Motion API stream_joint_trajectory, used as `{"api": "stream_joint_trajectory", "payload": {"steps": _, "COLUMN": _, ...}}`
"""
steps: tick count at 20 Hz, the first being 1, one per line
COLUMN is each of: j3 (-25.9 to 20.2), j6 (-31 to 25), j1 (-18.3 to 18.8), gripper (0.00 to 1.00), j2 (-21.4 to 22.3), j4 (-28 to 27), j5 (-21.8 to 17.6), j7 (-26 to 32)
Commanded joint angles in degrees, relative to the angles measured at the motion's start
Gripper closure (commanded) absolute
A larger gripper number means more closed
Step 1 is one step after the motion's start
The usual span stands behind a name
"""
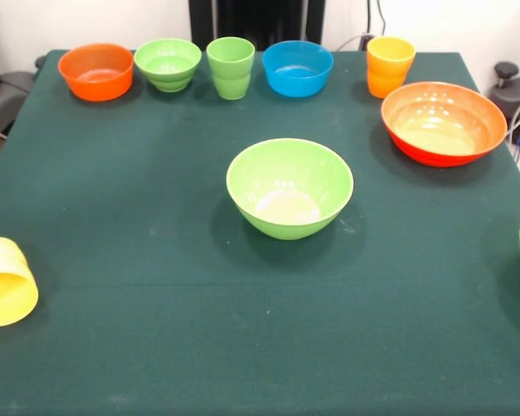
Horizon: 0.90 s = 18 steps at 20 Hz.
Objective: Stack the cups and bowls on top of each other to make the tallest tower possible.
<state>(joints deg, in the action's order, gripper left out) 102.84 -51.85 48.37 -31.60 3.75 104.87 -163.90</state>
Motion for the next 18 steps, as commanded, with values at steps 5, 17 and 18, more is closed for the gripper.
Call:
{"api": "stream_joint_trajectory", "payload": {"steps": 5, "j3": -22.7, "j6": -4.2, "j1": -19.0, "gripper": 1.0, "j2": 0.0, "j4": 20.3, "j5": -13.1, "j7": -2.4}}
{"api": "stream_joint_trajectory", "payload": {"steps": 17, "j3": -45.1, "j6": 5.1, "j1": -32.3, "gripper": 1.0, "j2": 8.0, "j4": 43.1, "j5": -21.3, "j7": 11.0}}
{"api": "stream_joint_trajectory", "payload": {"steps": 18, "j3": -45.8, "j6": 5.5, "j1": -32.6, "gripper": 1.0, "j2": 8.3, "j4": 43.6, "j5": -21.8, "j7": 11.3}}
